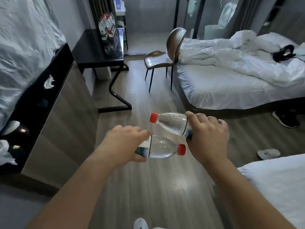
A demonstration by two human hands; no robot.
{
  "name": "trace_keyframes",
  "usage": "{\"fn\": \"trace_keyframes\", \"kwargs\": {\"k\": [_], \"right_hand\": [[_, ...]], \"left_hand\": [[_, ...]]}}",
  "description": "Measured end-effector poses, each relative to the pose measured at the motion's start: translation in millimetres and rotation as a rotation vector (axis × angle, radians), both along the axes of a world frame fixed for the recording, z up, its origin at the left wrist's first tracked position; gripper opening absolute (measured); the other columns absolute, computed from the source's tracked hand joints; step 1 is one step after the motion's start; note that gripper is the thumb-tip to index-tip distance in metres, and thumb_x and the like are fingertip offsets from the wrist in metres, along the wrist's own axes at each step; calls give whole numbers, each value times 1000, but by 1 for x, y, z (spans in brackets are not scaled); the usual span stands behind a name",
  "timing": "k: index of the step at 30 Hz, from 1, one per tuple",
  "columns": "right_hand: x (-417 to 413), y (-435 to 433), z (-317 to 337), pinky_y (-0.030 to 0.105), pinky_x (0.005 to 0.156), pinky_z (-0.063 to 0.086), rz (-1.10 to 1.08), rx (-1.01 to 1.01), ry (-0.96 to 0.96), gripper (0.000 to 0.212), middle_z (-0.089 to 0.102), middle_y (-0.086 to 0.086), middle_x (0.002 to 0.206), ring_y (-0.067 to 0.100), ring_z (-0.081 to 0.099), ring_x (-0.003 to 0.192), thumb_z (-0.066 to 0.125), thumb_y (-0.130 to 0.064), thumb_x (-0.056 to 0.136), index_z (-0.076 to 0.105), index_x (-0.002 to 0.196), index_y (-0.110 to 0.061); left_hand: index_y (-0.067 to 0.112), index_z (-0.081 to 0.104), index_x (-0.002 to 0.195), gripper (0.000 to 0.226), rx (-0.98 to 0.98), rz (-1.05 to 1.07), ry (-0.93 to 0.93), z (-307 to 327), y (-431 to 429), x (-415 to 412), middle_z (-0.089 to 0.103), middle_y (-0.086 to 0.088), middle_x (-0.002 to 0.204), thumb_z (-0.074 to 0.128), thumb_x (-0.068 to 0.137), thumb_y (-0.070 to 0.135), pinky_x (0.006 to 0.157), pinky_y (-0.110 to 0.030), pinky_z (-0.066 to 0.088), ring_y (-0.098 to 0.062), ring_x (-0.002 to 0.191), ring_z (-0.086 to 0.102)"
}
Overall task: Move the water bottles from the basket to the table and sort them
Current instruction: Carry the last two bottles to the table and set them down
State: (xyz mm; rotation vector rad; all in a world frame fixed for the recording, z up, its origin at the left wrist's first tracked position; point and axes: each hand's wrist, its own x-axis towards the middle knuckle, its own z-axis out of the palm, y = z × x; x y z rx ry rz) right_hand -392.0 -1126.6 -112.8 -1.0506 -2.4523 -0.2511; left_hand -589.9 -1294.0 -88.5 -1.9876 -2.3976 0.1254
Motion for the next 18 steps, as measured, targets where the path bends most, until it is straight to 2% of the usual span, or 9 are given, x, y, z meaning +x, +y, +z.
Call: {"fn": "trace_keyframes", "kwargs": {"k": [9, 18], "right_hand": [[-92, 84, -7, 56, 91, 46, -75, 3, -9, 69, 71, 4, 109, 36, 65, 89, 77, -14, 68, 62, 135, -22], [-198, 220, -18, 53, 88, 46, -51, -75, 18, 70, 71, 5, 110, 37, 66, 88, 75, -12, 66, 62, 134, -22]], "left_hand": [[41, 34, 142, 78, 4, -53, -30, -9, 96, -105, 58, 14, 123, 67, 79, 73, 91, -36, 45, -13, 115, 57], [41, 34, 145, 78, -15, -17, -23, -13, 223, -202, 56, 15, 125, 66, 80, 71, 93, -34, 43, -12, 116, 55]]}}
